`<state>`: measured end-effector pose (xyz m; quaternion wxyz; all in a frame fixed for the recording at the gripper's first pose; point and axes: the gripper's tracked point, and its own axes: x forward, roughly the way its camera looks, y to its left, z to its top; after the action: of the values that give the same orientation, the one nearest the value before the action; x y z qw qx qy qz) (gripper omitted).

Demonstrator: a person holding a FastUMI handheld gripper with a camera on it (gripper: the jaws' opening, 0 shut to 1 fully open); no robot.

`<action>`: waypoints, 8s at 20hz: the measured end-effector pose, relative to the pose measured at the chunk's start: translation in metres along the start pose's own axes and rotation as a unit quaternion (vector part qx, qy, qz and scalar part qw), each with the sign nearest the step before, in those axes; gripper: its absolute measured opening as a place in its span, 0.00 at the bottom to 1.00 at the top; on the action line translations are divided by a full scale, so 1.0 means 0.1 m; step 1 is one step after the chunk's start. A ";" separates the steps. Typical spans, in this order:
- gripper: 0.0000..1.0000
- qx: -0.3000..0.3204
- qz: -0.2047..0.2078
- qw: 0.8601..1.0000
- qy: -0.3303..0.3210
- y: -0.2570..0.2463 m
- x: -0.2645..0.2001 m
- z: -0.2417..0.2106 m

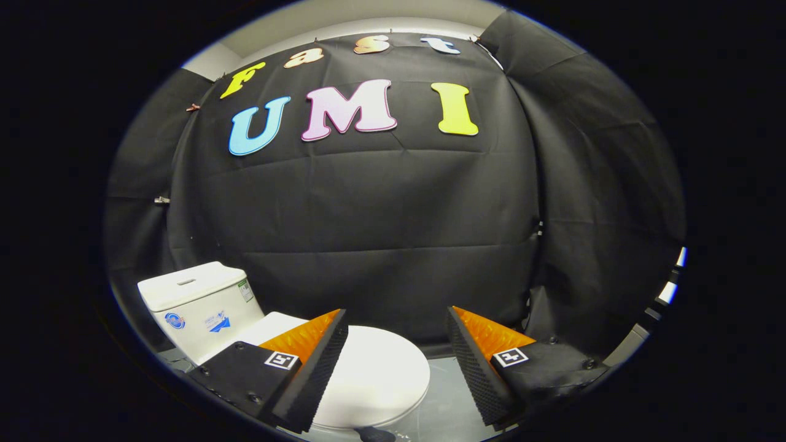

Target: Open the toilet lid.

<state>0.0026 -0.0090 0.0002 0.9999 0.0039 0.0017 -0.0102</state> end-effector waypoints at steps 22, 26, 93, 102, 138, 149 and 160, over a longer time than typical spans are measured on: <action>0.99 0.002 -0.003 1.000 0.007 -0.02 0.01 -0.03; 0.99 0.010 -0.003 1.000 0.012 -0.01 0.01 -0.05; 0.07 0.497 0.010 0.796 0.345 0.02 -0.69 -2.39; 0.06 0.446 0.011 0.833 0.327 0.10 -0.66 -1.88; 0.07 0.197 0.015 0.939 0.282 1.88 -0.57 0.26; 0.07 0.135 0.003 0.953 0.272 2.72 -0.53 0.64; 0.07 0.077 0.006 0.962 0.261 3.42 -0.49 0.81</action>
<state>-0.0393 0.3330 0.0835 0.9614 0.0837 0.2621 -0.0029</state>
